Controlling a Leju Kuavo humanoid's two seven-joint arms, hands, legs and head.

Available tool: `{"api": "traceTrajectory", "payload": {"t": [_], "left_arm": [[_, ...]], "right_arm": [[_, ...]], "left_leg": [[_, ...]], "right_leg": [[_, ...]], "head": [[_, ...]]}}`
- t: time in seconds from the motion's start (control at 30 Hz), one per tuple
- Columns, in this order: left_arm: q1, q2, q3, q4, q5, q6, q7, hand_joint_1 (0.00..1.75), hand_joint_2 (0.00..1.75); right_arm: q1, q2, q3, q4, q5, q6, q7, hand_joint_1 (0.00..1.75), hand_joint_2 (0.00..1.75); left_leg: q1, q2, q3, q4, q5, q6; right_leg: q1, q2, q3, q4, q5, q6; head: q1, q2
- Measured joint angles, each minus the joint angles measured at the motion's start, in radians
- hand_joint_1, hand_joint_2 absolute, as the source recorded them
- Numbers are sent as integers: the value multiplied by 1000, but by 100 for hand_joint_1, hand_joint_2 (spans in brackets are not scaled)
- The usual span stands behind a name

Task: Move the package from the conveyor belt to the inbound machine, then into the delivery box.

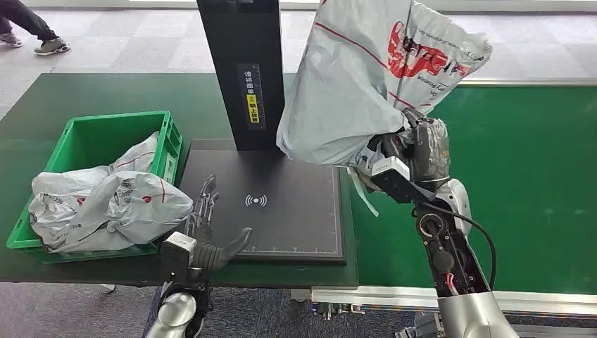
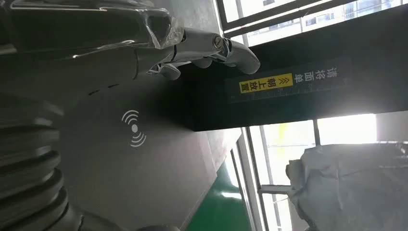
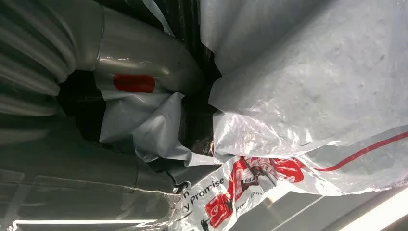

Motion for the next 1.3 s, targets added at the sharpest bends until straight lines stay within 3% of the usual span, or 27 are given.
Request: {"api": "traceTrajectory", "payload": {"t": [0.07, 0.27, 0.57, 0.93, 1.3], "left_arm": [[-4, 0, 1, 3, -1, -5, -2, 0, 175], [-35, 0, 7, 27, -18, -38, -7, 0, 175], [-43, 0, 17, 57, -39, -48, -7, 0, 175], [-44, -1, 27, 60, -51, -48, 7, 0, 175], [-44, -4, 30, 62, -51, -46, 8, 0, 175]], "right_arm": [[-2, 0, 22, -4, -4, 53, -1, 175, 175], [-22, -12, 188, 11, 19, 346, -15, 175, 175], [-88, -21, 394, 154, 101, 495, 52, 175, 175], [-159, -32, 500, 304, 103, 532, 102, 175, 175], [-166, -56, 529, 322, 58, 555, 98, 175, 175]], "left_leg": [[0, 0, 0, 0, 0, 0], [0, 0, 0, 0, 0, 0], [0, 0, 0, 0, 0, 0], [0, 0, 0, 0, 0, 0], [0, 0, 0, 0, 0, 0]], "right_leg": [[0, 0, 0, 0, 0, 0], [0, 0, 0, 0, 0, 0], [0, 0, 0, 0, 0, 0], [0, 0, 0, 0, 0, 0], [0, 0, 0, 0, 0, 0]], "head": [[0, 0], [0, 0], [0, 0], [0, 0], [0, 0]]}}
